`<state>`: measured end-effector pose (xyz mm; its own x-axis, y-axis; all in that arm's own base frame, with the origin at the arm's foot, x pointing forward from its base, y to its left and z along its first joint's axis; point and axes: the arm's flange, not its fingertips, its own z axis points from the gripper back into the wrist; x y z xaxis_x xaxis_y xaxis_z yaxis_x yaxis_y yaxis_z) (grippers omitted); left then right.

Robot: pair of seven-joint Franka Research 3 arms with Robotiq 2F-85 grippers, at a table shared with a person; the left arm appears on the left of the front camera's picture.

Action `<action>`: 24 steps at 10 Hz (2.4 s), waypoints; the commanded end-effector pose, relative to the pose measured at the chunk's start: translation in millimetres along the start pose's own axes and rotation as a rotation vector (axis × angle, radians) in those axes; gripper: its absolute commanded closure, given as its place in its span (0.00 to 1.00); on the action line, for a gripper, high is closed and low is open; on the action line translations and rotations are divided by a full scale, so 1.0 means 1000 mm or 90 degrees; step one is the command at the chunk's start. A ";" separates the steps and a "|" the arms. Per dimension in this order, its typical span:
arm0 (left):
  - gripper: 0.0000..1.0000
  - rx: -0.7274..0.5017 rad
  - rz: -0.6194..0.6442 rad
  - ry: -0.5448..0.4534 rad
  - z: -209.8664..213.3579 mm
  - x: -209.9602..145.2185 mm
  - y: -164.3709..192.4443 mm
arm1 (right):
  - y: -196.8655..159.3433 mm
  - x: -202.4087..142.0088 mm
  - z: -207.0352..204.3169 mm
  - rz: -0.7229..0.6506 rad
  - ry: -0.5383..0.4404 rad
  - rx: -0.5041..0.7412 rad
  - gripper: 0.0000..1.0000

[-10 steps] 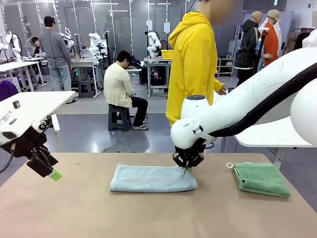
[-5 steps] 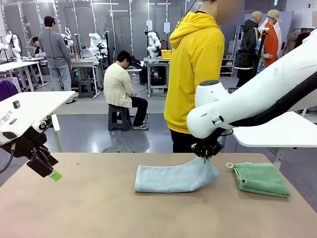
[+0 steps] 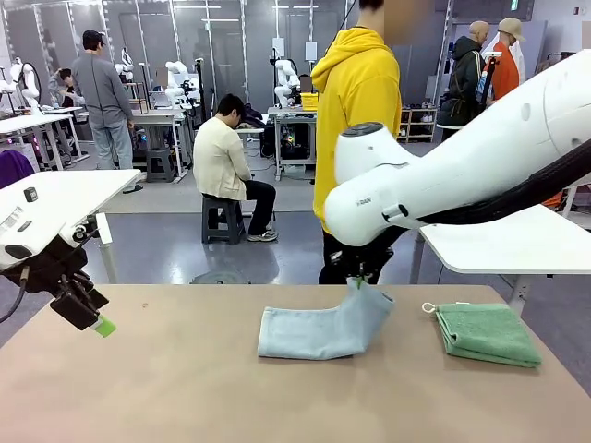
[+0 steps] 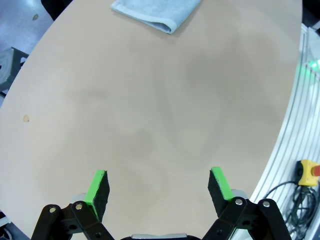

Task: Fold the towels and place them in the basket.
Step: When a person lays out a Towel with hook on the table, fold it in half twice.

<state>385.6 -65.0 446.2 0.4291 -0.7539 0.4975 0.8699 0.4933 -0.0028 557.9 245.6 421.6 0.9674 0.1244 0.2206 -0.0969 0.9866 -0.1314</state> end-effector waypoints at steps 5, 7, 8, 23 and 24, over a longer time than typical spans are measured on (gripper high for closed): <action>0.00 0.001 0.009 0.005 -0.002 0.002 -0.001 | 0.102 0.015 -0.011 -0.017 0.007 -0.032 1.00; 0.00 0.001 0.009 0.005 -0.002 0.002 -0.001 | 0.137 0.020 -0.025 -0.029 0.018 -0.022 1.00; 0.00 0.001 0.009 0.005 -0.002 0.002 -0.001 | 0.152 0.020 -0.029 -0.030 0.022 -0.024 1.00; 0.00 0.001 0.009 0.005 -0.002 0.002 -0.001 | 0.183 0.025 -0.055 -0.079 0.068 0.032 0.00; 0.00 0.001 0.009 0.005 -0.002 0.002 -0.001 | 0.178 0.025 -0.056 -0.083 0.067 0.040 0.00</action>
<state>385.6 -65.3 446.2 0.4323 -0.7523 0.4972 0.8684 0.4958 -0.0048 584.5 429.1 349.6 0.9926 0.0025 0.1216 0.0069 0.9971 -0.0764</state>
